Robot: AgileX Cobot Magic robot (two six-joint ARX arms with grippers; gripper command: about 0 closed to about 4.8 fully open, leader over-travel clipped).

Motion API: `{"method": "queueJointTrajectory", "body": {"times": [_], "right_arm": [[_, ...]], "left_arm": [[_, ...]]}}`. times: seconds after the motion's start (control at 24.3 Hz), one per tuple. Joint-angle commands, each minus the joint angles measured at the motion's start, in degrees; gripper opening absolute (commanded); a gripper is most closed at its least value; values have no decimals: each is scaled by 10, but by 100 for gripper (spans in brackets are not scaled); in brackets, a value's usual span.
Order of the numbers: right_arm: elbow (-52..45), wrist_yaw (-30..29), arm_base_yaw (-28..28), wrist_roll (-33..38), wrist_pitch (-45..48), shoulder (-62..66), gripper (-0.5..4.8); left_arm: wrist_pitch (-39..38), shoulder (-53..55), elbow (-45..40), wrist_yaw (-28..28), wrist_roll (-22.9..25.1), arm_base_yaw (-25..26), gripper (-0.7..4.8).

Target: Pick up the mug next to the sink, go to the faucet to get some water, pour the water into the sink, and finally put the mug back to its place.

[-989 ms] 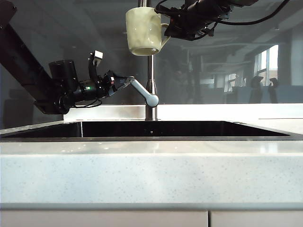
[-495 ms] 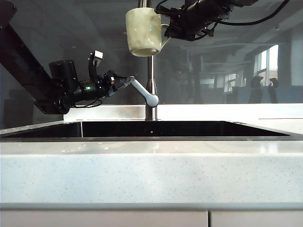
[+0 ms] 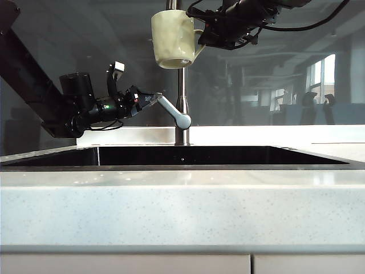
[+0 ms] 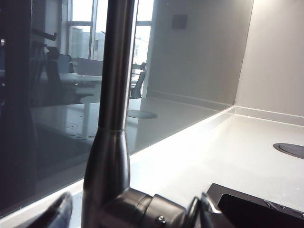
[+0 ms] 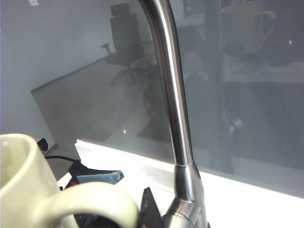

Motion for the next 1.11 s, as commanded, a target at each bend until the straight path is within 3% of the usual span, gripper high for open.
{"method": "queueJointTrajectory", "body": {"times": [0.04,0.54,0.7,0.87,1.11], "right_arm": [[7,1,1,11,46,-11,-7],[7,1,1,11,46,-11,-7],[7,1,1,11,46,-11,-7],[7,1,1,11,45,-11,-7],[7,1,-11,10,43,-13,-7]], "left_arm": [[-1,-6,2,-19,2,0,337],[-42,-6,2,-122,83,0,338],[-42,-6,2,-137,90,1,338],[-41,-6,2,-110,70,4,341],[42,-6,2,10,-33,13,341]]}}
